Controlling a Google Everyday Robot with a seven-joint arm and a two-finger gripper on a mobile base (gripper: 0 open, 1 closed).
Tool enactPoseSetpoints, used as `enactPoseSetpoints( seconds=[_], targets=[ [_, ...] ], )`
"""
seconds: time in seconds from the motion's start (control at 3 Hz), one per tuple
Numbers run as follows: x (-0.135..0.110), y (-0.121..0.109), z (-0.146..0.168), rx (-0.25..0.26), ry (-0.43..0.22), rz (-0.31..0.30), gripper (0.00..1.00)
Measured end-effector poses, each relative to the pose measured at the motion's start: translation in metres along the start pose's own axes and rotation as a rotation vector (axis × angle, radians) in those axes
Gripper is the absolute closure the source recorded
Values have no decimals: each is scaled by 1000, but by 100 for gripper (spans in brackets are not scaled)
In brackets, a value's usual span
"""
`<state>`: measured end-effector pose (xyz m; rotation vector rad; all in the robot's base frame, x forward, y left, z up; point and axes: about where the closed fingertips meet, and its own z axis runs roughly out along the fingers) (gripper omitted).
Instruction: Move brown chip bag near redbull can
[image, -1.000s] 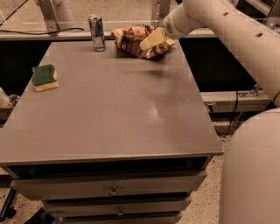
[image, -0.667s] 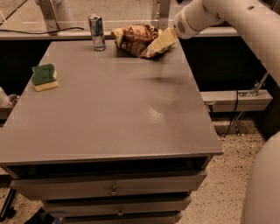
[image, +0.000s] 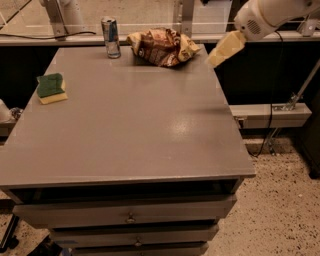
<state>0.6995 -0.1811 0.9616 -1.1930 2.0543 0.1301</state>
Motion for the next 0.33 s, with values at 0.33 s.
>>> enactPoseSetpoints(
  seconds=[0.33],
  targets=[
    [4, 9, -4, -43, 21, -93, 0]
  ],
)
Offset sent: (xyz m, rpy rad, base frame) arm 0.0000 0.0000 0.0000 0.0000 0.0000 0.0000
